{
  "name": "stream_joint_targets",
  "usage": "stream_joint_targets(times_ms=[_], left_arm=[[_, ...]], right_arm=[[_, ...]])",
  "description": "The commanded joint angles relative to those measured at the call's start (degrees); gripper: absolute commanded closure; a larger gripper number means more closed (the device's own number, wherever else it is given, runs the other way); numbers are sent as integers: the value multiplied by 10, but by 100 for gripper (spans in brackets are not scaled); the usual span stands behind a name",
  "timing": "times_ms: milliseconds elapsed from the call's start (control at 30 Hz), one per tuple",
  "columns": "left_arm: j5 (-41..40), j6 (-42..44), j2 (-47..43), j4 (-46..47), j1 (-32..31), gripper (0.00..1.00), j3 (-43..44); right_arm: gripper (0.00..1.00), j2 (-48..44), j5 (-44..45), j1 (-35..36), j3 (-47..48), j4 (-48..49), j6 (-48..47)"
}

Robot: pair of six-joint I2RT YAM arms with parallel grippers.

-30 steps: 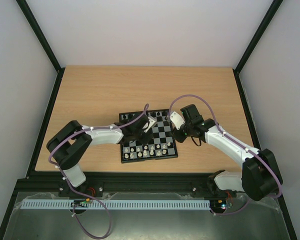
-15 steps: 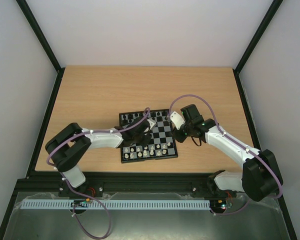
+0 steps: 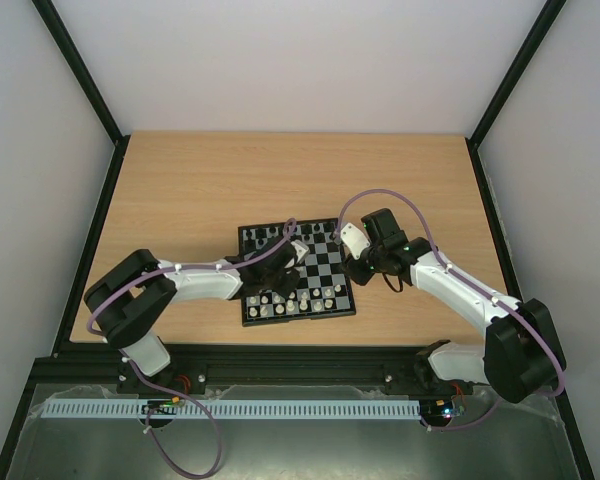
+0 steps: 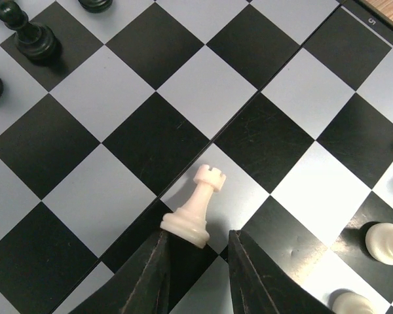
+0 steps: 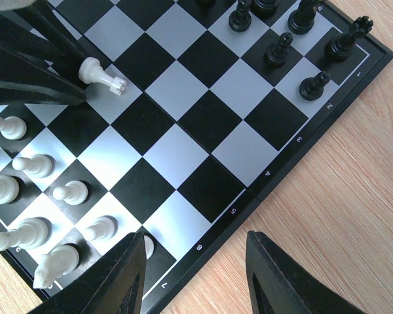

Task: Set up the chess pieces on the board

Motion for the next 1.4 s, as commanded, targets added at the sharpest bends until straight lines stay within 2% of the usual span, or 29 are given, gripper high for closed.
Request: stream_joint_targets(times_ms=[0,367,667,867,1133,1367], left_arm=[[5,4,7,-5,-7,72,-14],[0,9,26,5,-7,73,-8],[-15,12,36,8,-7,63,0],[5,31,38,33,-7,54,-6],[25,36,25,39,-7,65,-15],[32,29,-3,56,-7,69,-45]], right_arm=[[57,-5,-1,-2,-8,-25,-7],[56,1,-1,-1,-8,-26,-7],[56,6,-1,-1,-8,-28,-8],[56,9,-2,-1,-7,-28,-8],[56,9,-2,-1,-7,-29,-8],[56,14,-3,-1,-7,-30,-8]])
